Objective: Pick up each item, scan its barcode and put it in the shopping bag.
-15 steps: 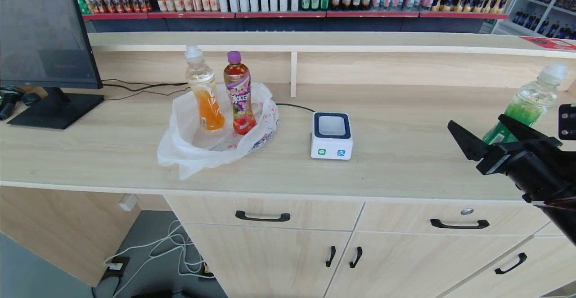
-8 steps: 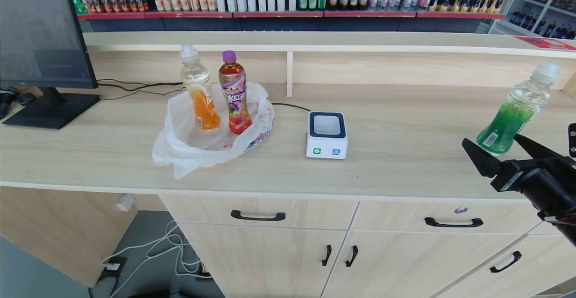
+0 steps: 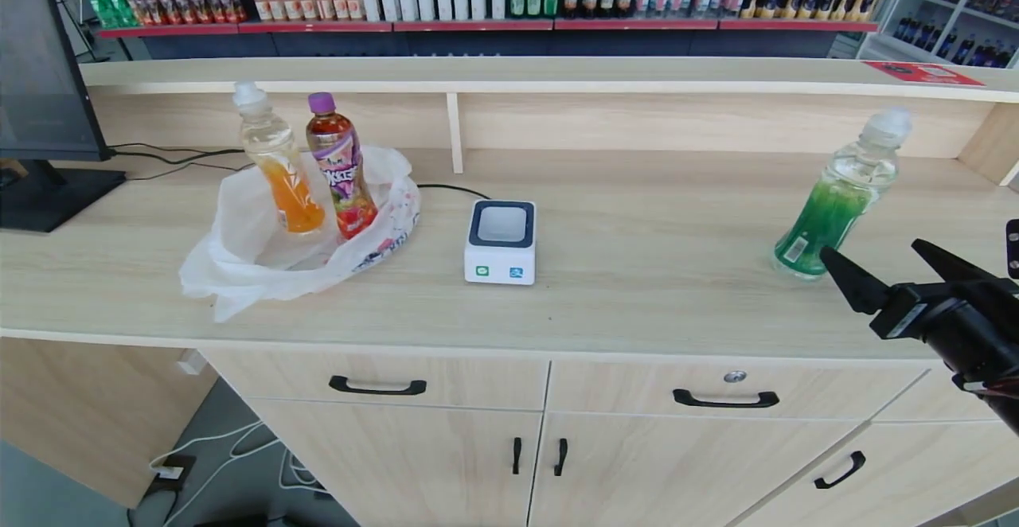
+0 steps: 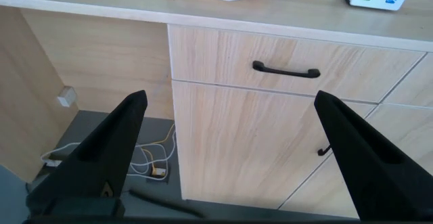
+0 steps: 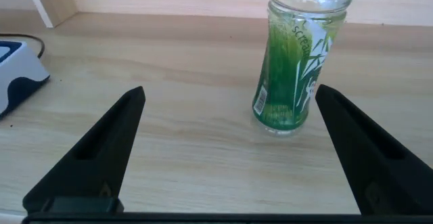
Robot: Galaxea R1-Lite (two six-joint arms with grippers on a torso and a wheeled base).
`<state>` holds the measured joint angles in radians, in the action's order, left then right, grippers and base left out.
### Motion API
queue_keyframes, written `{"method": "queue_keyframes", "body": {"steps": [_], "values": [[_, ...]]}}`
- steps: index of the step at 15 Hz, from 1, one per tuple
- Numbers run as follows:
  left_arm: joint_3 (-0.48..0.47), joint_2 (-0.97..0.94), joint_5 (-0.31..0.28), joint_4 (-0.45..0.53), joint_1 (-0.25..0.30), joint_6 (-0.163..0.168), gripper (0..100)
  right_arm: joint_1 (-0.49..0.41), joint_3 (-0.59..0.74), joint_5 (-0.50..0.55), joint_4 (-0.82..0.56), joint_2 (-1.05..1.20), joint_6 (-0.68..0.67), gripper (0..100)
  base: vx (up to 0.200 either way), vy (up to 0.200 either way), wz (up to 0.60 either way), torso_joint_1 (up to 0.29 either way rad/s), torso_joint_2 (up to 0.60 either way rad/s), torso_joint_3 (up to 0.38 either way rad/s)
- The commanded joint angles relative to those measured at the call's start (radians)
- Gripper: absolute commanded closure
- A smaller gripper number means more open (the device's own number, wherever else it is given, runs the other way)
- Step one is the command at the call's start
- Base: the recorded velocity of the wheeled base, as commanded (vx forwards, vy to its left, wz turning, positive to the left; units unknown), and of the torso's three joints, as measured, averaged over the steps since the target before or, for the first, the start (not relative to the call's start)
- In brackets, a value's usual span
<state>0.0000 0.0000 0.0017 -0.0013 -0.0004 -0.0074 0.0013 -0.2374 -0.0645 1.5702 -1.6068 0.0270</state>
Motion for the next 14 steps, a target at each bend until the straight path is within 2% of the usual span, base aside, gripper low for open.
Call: {"method": "queue_keyframes", "body": {"steps": [1,14], "values": [[0.000,0.000,0.001,0.000,0.000,0.000,0,0.002,0.006,0.000,0.001,-0.005,0.001,0,0.000,-0.200,0.00,-0.002,0.01,0.002],[0.000,0.000,0.000,-0.002,0.000,-0.002,0,0.042,0.024,-0.001,0.001,-0.025,0.007,0,0.000,-0.200,0.00,0.003,0.00,0.001]]}}
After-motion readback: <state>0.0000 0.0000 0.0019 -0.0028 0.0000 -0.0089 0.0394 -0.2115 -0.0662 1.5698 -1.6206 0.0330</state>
